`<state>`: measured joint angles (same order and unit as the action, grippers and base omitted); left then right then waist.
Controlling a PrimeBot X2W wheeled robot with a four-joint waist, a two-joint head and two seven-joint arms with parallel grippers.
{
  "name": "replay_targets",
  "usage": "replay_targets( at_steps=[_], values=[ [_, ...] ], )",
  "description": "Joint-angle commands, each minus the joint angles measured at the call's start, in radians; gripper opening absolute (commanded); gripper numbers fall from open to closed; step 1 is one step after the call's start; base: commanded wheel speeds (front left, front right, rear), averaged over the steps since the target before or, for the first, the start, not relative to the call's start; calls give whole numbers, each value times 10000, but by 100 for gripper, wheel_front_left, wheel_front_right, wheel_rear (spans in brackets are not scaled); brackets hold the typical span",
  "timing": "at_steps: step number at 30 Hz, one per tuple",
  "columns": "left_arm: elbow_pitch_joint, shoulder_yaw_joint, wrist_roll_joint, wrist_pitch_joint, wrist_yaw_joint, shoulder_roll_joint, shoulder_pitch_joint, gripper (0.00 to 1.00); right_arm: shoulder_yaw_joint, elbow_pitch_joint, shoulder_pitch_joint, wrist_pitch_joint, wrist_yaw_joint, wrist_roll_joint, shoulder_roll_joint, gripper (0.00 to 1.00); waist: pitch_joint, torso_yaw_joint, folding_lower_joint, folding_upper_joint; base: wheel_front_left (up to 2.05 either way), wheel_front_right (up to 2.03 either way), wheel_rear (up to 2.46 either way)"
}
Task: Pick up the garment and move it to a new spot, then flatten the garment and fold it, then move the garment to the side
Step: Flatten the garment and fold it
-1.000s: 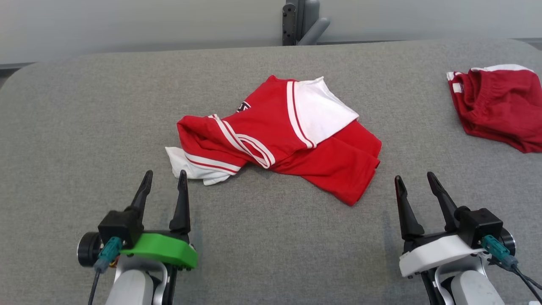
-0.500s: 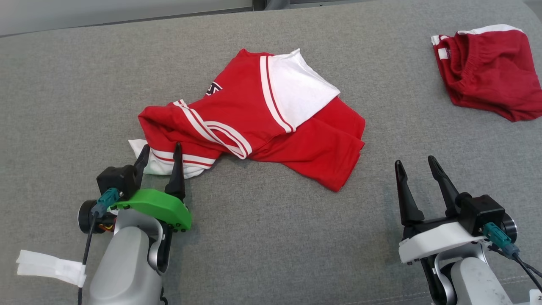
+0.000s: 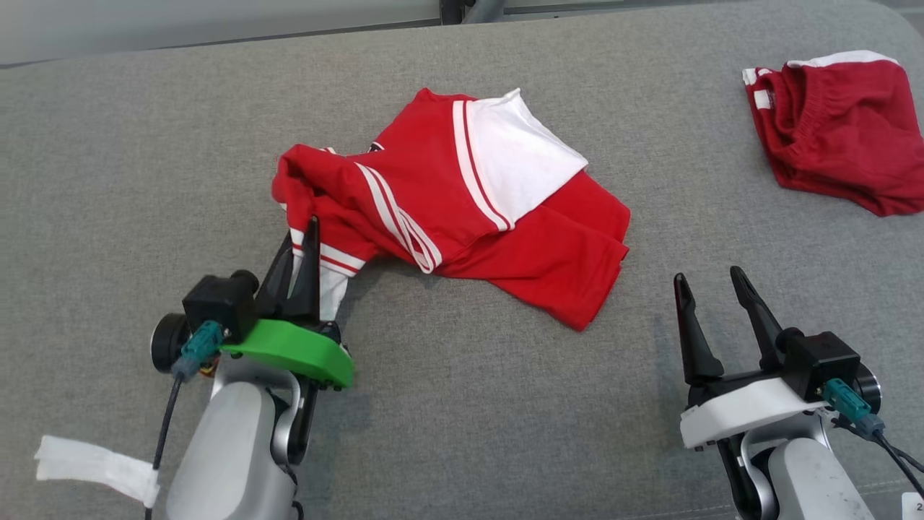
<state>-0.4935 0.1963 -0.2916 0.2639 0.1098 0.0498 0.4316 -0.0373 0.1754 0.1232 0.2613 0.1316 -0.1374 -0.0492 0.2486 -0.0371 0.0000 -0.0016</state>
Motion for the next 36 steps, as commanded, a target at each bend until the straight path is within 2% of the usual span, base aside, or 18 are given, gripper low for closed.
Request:
replay_targets(
  at_steps=[1, 4, 6, 10, 12, 15, 18, 21, 28, 31, 32, 33, 35, 36],
  values=[
    [306, 52, 6, 3, -107, 20, -271, 0, 27, 30, -65, 32, -18, -27, -24, 100, -147, 139, 0, 16, 0, 0, 0],
    [1399, 146, 40, 5, -443, 24, -1093, 0, 68, 64, -192, 36, -18, -27, -24, 100, -325, 316, 0, 16, 0, 0, 0],
    [2278, 48, 324, 5, -950, 25, -1965, 0, 106, 85, -270, 40, -18, -26, -23, 100, -482, 520, 0, 16, 0, 0, 0],
    [2936, -200, 806, 5, -1688, 73, -2952, 0, -3, 127, -349, 43, -18, -72, -24, 100, -624, 673, 0, 16, 0, 0, 0],
    [3036, -266, 824, 3, -1901, 61, -3254, 0, -57, 140, -327, 44, -18, -91, -26, 100, -645, 695, 0, 16, 0, 0, 0],
    [2793, -117, 957, -2, -1985, 70, -3370, 0, -182, 166, -290, 46, -18, -108, -26, 100, -639, 641, 0, 16, 0, 0, 0],
    [2303, 154, 889, -61, -1869, 56, -3016, 0, -289, 199, -237, 45, -18, -93, -27, 100, -579, 493, 0, 16, 0, 0, 0],
    [1615, 412, 863, -85, -1791, 43, -2500, 0, -370, 216, -139, 46, -18, -65, -26, 100, -474, 282, 0, 16, 0, 0, 0],
    [-373, 819, 707, -53, -1971, 24, -1108, 0, -460, 226, 50, 47, -18, -47, -26, 100, -190, -348, 0, 16, 0, 0, 0],
    [-894, 965, 609, -28, -1921, 20, -752, 0, -467, 212, 81, 47, -18, -79, -24, 100, -108, -518, 0, 16, 0, 0, 0],
    [-1069, 1070, 551, -19, -1892, 20, -614, 12, -457, 196, 86, 47, -18, -85, -26, 100, -72, -589, 0, 16, 0, 0, 0],
    [-1193, 1206, 446, -3, -1861, 19, -497, 37, -416, 185, 75, 47, -18, -87, -26, 100, -49, -628, 0, 16, 0, 0, 0],
    [-1308, 1480, 189, 18, -1809, 21, -366, 100, -333, 157, 36, 47, -18, -74, -23, 100, -26, -651, 0, 16, 0, 0, 0],
    [-1330, 1606, 88, 6, -1809, 21, -329, 100, -291, 149, 19, 47, -18, -63, -20, 100, -25, -634, 0, 16, 0, 0, 0]
  ],
)
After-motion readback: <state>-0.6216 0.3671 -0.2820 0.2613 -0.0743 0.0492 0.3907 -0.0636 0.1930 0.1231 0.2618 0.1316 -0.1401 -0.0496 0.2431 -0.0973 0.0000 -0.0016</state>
